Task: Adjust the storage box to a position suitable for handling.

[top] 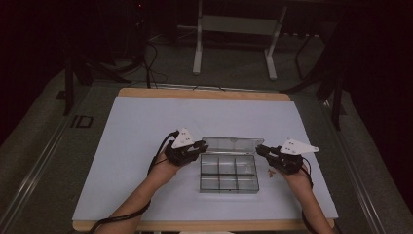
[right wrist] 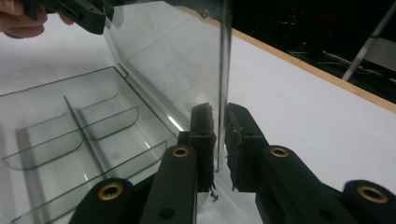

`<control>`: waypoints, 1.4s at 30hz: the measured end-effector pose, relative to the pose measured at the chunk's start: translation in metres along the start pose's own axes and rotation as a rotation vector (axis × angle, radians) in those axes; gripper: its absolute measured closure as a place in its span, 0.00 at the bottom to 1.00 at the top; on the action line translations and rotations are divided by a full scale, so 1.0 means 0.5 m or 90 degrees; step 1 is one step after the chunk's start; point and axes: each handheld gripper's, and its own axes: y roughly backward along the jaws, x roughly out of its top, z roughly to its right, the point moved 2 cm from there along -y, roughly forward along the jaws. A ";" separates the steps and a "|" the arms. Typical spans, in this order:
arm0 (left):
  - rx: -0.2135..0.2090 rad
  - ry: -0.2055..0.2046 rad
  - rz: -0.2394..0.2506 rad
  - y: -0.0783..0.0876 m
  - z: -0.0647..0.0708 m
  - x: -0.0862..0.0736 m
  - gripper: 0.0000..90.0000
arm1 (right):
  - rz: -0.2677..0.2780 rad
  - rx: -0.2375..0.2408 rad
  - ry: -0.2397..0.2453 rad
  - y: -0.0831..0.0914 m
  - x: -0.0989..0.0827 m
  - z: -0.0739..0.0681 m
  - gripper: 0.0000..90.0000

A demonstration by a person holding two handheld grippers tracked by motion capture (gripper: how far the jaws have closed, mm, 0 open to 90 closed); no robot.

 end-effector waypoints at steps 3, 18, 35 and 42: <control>0.009 0.011 0.003 -0.004 -0.004 0.001 0.86 | 0.002 -0.009 -0.007 -0.007 0.002 0.001 0.87; 0.025 0.062 -0.001 -0.028 -0.020 -0.009 0.85 | -0.010 -0.043 -0.032 -0.035 0.007 0.005 0.78; 0.034 0.101 -0.007 -0.055 -0.025 -0.028 0.80 | -0.034 -0.062 -0.053 -0.066 -0.003 0.008 0.71; 0.033 0.119 -0.021 -0.064 -0.028 -0.034 0.76 | -0.054 -0.067 -0.053 -0.077 -0.010 0.009 0.69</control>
